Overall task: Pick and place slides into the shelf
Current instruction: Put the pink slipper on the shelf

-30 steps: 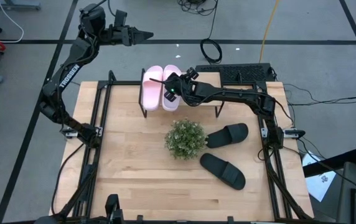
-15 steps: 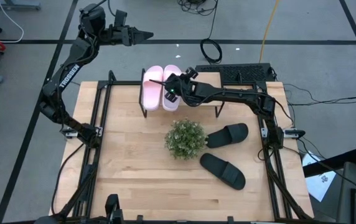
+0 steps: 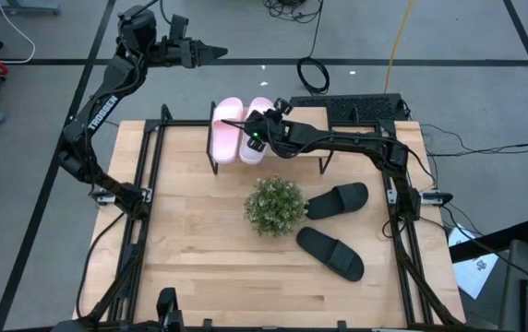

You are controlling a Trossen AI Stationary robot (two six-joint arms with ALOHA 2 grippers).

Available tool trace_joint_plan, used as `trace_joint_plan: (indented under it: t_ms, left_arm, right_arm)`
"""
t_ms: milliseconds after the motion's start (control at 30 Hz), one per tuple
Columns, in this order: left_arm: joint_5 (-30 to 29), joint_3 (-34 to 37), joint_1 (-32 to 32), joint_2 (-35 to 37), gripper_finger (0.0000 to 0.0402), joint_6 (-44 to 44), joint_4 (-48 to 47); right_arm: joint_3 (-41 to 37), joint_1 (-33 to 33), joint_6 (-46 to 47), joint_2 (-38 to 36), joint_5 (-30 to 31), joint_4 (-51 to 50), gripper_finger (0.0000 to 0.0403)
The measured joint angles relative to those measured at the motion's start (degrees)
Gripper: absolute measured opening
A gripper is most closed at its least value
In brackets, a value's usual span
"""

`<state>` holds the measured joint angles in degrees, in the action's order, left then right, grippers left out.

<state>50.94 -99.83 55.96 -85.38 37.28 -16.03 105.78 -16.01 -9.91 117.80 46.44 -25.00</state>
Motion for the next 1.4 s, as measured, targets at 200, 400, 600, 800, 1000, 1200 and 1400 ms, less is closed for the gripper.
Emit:
trace_joint_plan:
  t_ms: [200,400,600,800,1000,1200,1400]
  left_arm:
    - [0.0,0.0,0.0,0.0,0.0175,0.0,0.0]
    - [0.0,0.0,0.0,0.0,0.0175,0.0,0.0]
    - [0.0,0.0,0.0,0.0,0.0175,0.0,0.0]
    - [0.0,0.0,0.0,0.0,0.0175,0.0,0.0]
    - [0.0,0.0,0.0,0.0,0.0175,0.0,0.0]
    - [0.0,0.0,0.0,0.0,0.0175,0.0,0.0]
    - [0.0,0.0,0.0,0.0,0.0175,0.0,0.0]
  right_arm:
    - [0.0,0.0,-1.0,0.0,-0.2,1.5,0.0077]
    - [0.0,0.0,-3.7,0.0,-2.3,5.0,0.0077]
    - [0.0,0.0,-3.7,0.0,-3.2,4.9,0.0077]
    - [0.0,0.0,-3.7,0.0,-3.8,4.9,0.0077]
    - [0.0,-0.4,-3.7,0.0,-5.8,5.0,0.0077]
    - [0.0,-1.0,-3.3,0.0,-7.3,4.9,0.0082]
    - [0.0,-0.9,-1.3,0.0,-7.6,5.1,0.0126]
